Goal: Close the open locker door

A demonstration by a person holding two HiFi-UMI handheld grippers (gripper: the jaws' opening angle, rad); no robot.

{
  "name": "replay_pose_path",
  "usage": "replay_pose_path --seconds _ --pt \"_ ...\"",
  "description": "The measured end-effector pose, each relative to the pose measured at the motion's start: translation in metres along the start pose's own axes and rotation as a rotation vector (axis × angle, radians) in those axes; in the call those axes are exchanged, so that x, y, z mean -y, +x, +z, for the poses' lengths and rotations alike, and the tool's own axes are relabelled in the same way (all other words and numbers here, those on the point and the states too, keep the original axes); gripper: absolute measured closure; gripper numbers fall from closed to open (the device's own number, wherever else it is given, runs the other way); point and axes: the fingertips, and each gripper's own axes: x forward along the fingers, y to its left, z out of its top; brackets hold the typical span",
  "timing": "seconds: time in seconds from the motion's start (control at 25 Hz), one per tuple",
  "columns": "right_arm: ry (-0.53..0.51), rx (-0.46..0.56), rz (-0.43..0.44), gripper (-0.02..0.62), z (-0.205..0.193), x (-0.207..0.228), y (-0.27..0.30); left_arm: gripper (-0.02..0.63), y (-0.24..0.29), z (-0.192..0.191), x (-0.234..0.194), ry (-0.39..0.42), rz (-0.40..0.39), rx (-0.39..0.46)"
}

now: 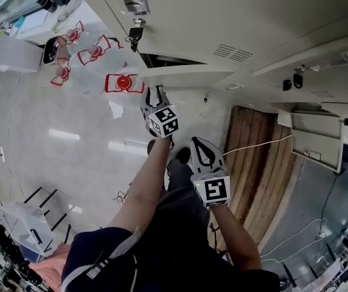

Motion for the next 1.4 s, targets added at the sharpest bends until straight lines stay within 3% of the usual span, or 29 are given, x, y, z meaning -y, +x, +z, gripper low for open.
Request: replay_pose_path --seconds 0.6,0.88,1.4 --pt "0.015 -0.001 0.001 0.598 0.001 0.004 0.011 0.491 0.018 0.01 -0.001 -0.062 0.044 -0.018" --pt "0.015 0.014 0.003 0.598 0.007 0.005 0.019 0.489 0.024 0.015 0.001 -0.005 0.025 -0.003" --pt "0.028 -0.012 -0.002 0.598 -0.004 0.011 0.023 0.5 0.036 0.022 0.003 -0.027 0.039 0.0"
